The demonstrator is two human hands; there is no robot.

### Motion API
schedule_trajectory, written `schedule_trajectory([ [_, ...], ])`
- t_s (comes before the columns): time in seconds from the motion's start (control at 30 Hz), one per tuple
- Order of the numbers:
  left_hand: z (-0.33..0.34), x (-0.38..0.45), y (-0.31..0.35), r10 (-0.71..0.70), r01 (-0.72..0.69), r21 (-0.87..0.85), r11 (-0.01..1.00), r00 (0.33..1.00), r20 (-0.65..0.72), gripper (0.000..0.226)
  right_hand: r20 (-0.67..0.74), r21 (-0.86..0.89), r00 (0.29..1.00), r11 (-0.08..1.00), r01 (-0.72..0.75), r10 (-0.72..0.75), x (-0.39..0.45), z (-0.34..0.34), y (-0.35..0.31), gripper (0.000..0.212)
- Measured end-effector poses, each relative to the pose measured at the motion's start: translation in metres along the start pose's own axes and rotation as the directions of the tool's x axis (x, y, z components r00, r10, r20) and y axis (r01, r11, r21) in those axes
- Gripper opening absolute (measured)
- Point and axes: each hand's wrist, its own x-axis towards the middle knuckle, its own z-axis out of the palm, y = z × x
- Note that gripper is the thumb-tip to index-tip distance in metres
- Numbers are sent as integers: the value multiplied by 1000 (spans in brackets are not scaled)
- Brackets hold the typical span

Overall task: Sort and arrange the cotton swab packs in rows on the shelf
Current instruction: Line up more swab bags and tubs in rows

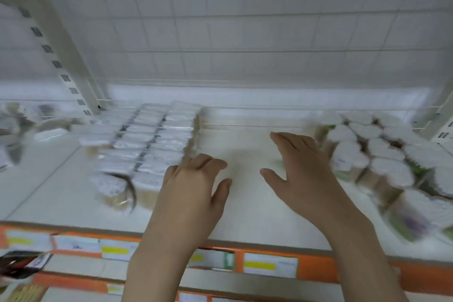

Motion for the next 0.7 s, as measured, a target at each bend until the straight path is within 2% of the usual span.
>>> schedule_trajectory([
  [0.2,-70,-34,-103,-14,13,-32,999,1000,-24,22,-109,84,994,996,39,-29,11,35,-120,60],
  [0.4,-119,-70,-198,-133,133,1,991,990,-48,25,-54,104,993,988,110,-105,17,73,-224,56],
  [0.7,-129,-85,-249,-194,193,-19,981,980,-33,25,-8,102,990,985,139,-139,21,94,-263,50],
])
